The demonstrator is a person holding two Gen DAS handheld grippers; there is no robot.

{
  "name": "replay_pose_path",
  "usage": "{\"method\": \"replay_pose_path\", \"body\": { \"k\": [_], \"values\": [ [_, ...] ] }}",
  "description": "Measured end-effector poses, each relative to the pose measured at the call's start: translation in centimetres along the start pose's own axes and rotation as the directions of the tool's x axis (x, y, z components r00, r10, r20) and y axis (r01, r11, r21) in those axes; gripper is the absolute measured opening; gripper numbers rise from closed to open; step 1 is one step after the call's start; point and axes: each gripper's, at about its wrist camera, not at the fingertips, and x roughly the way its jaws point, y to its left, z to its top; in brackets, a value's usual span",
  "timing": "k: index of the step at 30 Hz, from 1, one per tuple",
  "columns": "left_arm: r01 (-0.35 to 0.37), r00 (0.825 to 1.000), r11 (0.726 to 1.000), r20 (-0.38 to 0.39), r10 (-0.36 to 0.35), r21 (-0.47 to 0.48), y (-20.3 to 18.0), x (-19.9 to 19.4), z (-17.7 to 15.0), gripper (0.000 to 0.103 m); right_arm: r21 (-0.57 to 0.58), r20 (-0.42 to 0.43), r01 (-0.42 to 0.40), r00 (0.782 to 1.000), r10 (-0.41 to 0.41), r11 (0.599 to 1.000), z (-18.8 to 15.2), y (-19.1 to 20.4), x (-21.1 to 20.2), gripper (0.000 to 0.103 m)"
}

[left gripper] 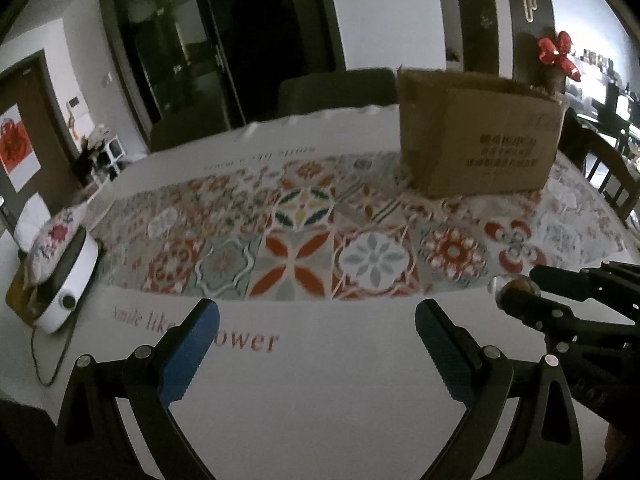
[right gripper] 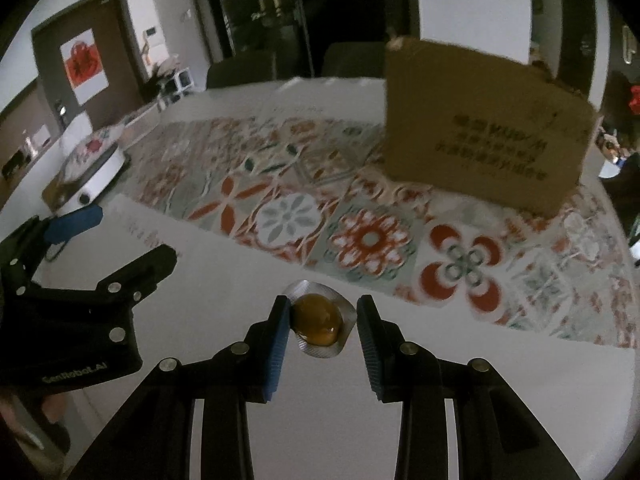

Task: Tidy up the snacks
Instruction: 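Carry the amber candy over the box with the right tool and open it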

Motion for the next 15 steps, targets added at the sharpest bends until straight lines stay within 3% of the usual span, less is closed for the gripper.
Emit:
{"method": "replay_pose_path", "body": {
  "k": [15],
  "values": [
    [0.082, 0.987, 0.994, 0.131, -0.09, 0.067, -3.2, -0.9, 7.1, 0.1, 0.074, 0.193, 0.095, 0.975, -0.108, 0.993, 4.9, -4.4, -4.8, 0.035]
  ]
}}
